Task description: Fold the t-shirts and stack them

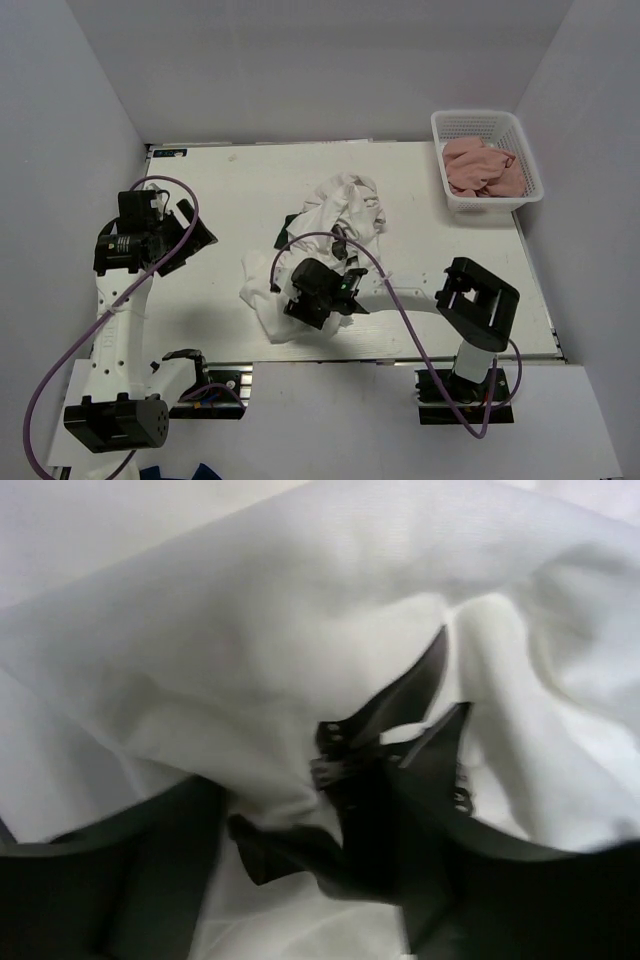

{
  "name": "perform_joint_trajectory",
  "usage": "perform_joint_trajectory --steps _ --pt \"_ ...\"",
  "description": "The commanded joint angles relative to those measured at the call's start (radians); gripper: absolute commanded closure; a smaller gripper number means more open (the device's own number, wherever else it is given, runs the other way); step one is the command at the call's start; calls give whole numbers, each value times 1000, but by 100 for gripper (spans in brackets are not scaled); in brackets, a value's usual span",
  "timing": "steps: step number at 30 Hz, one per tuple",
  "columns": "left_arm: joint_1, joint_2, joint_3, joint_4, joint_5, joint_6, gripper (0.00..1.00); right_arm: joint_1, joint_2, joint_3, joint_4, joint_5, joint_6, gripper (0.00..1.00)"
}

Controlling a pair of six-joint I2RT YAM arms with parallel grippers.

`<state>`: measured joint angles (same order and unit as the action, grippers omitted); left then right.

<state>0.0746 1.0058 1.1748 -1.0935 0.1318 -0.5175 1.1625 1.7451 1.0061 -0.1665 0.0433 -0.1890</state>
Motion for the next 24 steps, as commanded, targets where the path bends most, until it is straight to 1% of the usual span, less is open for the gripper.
perform_joint_trajectory --steps 1,2,3,4,5,6,7,9,10,13,15,16,18,19,24 --pt "-4 -19 22 -6 -26 -4 0 -4 -38 66 36 108 -7 40" --pt "-4 -19 22 -6 -35 5 0 0 -67 89 13 124 2 70" --pt "-4 -29 31 -6 -35 5 0 -4 -102 113 4 148 17 84" --pt "-4 -29 31 -6 -35 5 0 -6 -140 127 -10 153 34 94" --pt "-4 -29 31 13 -35 14 0 -7 -160 140 -43 158 36 100" --pt "-4 -39 22 14 -35 14 0 -6 -183 166 -42 167 36 100" --pt "-4 -39 22 27 -35 14 0 -6 -255 175 -47 167 34 100" --pt "-4 -39 22 52 -26 25 0 -7 -295 216 -39 158 31 100" --pt "-4 -48 22 61 -15 25 0 -10 -352 229 -24 167 30 100" --pt "-4 -49 22 89 -4 25 0 -20 -406 319 -4 219 25 100" --pt "-4 -49 22 98 -4 25 0 -38 -407 380 -4 259 36 100" --pt "-4 -49 31 98 -4 25 0 -44 -404 419 -2 321 43 100" --pt "-4 -36 42 89 -4 34 0 -60 -406 451 31 349 51 100" --pt "-4 -36 54 89 -4 34 0 -85 -409 494 44 375 45 100" --pt "-4 -18 92 101 20 34 0 -149 -409 627 146 397 4 100"
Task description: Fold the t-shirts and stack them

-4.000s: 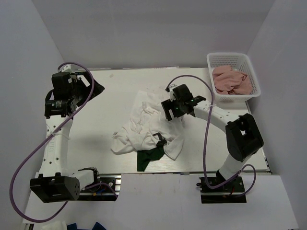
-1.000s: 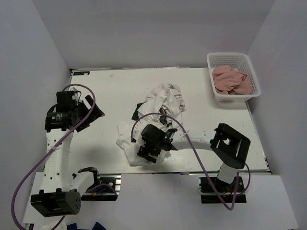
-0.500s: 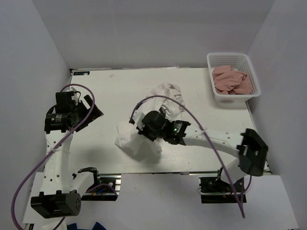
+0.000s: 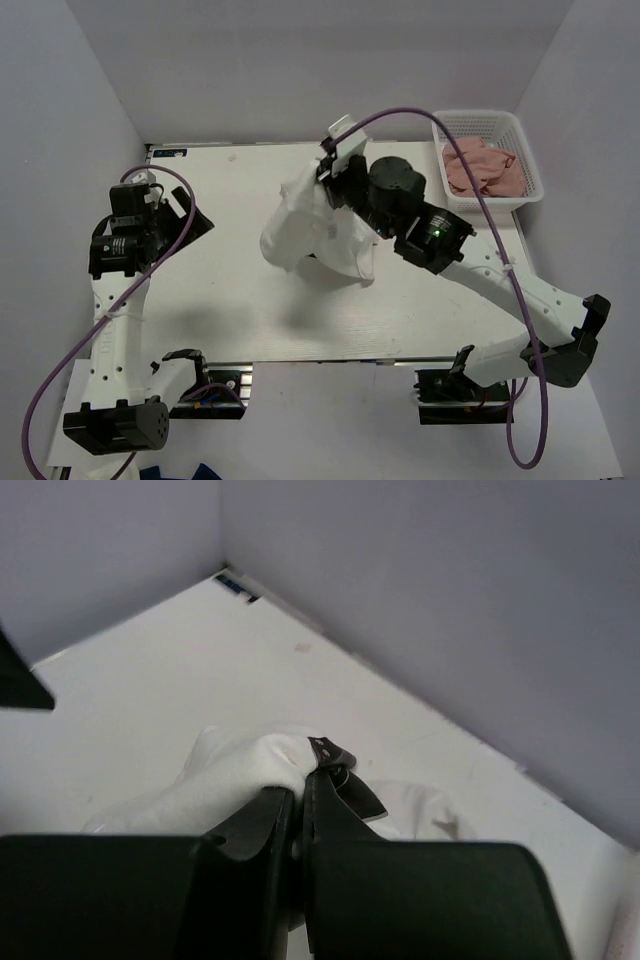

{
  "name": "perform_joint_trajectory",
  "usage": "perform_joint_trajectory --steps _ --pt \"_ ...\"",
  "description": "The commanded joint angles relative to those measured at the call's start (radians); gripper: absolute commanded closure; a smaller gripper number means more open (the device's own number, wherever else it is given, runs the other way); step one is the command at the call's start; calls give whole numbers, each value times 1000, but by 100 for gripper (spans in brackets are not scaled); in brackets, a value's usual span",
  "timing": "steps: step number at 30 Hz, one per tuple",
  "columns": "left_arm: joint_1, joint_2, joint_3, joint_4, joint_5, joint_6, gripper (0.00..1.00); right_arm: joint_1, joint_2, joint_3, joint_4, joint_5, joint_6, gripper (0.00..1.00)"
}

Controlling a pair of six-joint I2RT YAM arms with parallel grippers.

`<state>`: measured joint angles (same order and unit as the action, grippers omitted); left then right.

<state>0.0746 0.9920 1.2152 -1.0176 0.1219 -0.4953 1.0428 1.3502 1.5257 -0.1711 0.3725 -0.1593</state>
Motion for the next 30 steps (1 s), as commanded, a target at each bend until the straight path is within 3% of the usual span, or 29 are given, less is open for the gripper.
perform_joint_trajectory --steps 1,8,10,17,22,30 --pt "-4 -4 52 39 41 12 0 -35 -4 120 195 77 -43 100" --pt "-4 5 61 68 41 21 0 -127 55 396 173 123 -123 100" --pt "-4 5 61 77 50 21 0 -139 92 489 82 155 -143 100" --pt "-4 23 72 111 59 21 0 -216 109 554 62 212 -166 100" --pt "-4 56 83 132 59 21 0 -291 164 622 218 304 -285 100" --pt "-4 125 101 171 50 21 0 -458 390 723 464 430 -468 100"
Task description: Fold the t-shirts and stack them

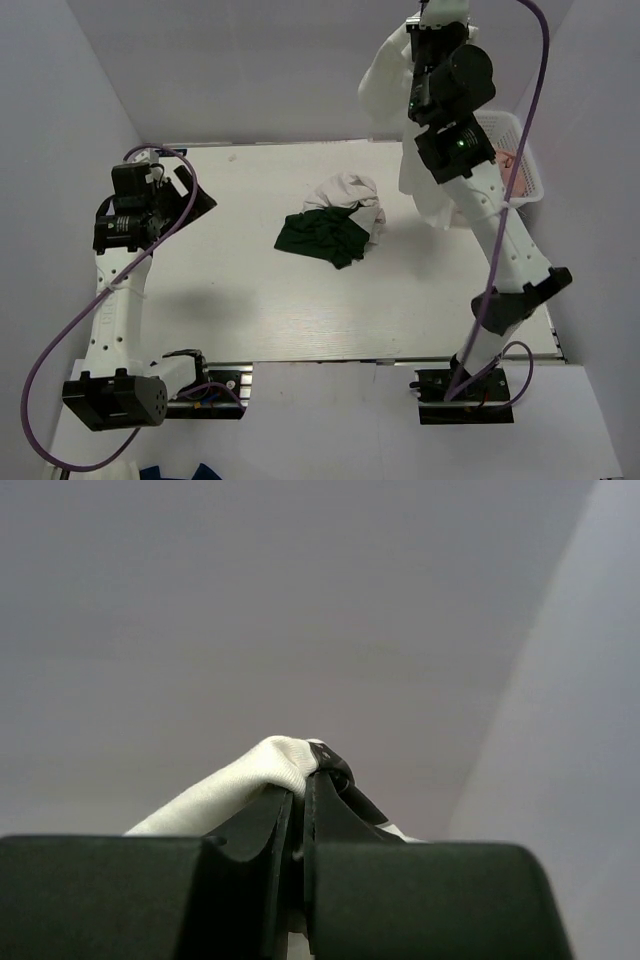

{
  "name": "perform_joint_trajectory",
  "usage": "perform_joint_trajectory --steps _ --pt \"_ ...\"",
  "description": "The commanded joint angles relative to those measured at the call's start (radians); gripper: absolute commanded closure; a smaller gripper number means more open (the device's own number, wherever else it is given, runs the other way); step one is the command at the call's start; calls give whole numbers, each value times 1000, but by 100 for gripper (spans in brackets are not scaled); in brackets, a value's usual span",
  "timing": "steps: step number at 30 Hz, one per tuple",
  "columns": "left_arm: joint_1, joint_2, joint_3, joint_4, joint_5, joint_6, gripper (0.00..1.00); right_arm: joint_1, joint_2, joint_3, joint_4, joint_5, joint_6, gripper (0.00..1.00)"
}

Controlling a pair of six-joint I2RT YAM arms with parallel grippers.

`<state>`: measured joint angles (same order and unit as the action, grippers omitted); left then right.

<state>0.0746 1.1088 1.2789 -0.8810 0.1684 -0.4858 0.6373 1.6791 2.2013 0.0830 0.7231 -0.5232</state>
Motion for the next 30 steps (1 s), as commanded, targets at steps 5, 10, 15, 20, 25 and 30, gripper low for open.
perform_joint_trajectory --steps 5,10,15,20,25,30 --pt "-4 19 5 88 32 12 0 -252 158 103 329 104 -101 100" --pt "-4 52 5 134 54 12 0 -405 241 172 247 91 15 100" --pt "-4 114 29 188 72 12 0 -524 251 58 163 52 144 100" --pt "5 238 106 221 109 21 0 -587 280 -12 -30 -56 288 100" --pt "5 318 129 286 118 21 0 -622 255 -280 -118 -281 483 100" --pt "5 371 158 329 149 116 0 -666 237 -486 -104 -284 659 100"
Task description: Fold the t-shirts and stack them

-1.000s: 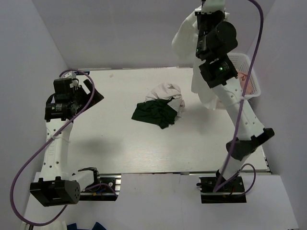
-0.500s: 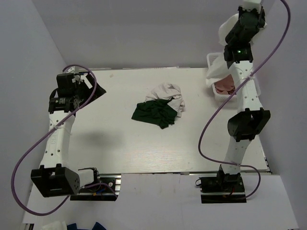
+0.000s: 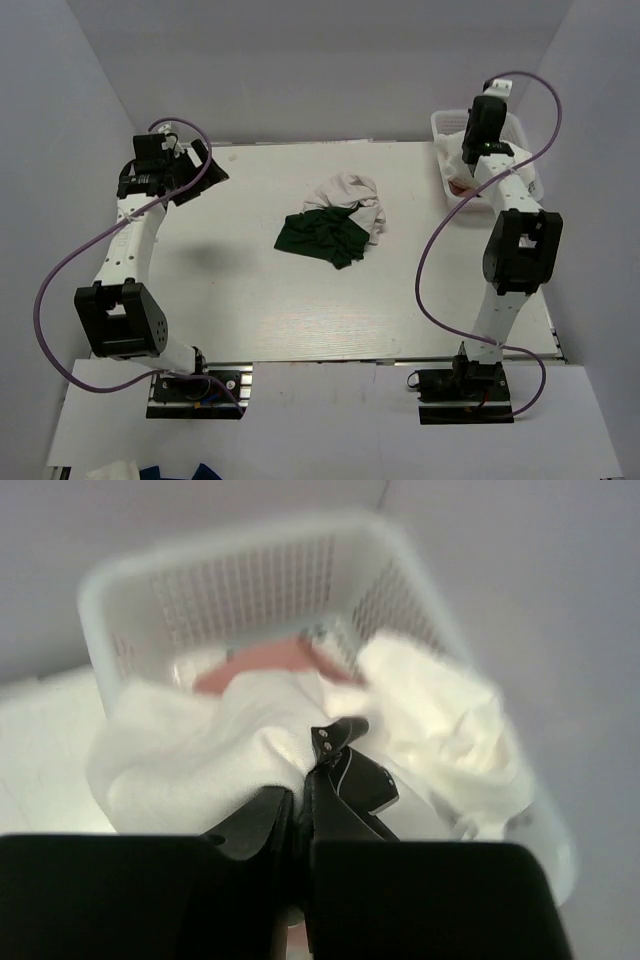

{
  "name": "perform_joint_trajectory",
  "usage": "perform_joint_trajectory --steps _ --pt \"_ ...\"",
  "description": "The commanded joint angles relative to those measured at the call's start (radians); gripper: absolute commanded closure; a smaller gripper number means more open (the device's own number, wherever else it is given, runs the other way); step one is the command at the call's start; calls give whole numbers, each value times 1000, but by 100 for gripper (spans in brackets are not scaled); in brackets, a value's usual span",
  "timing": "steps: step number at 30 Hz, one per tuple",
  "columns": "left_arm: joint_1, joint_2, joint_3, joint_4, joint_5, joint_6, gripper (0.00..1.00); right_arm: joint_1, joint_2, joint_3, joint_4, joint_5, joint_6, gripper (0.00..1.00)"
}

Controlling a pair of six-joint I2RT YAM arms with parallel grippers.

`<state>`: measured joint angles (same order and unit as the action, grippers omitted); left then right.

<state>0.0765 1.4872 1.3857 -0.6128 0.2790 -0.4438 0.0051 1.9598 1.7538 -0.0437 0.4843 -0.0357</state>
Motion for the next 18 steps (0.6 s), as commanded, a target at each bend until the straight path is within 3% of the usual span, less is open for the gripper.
perform_joint_trajectory --steps 1,5,10,11,12,13,18 --pt "3 7 62 61 38 88 0 -48 -38 -74 16 -39 192 100" --pt "3 27 72 94 49 154 0 -63 30 -53 -59 14 321 100" --pt "3 74 105 108 37 203 0 -63 137 48 -164 -88 345 77" --pt "3 74 105 98 11 203 0 -62 181 85 -169 -120 377 36" --pt "3 88 105 97 2 203 0 -62 195 123 -180 -118 394 18" --pt "3 102 105 97 -9 203 0 -59 208 163 -180 -115 410 10" --pt "3 160 127 107 -29 212 0 -44 263 260 -130 -10 381 10"
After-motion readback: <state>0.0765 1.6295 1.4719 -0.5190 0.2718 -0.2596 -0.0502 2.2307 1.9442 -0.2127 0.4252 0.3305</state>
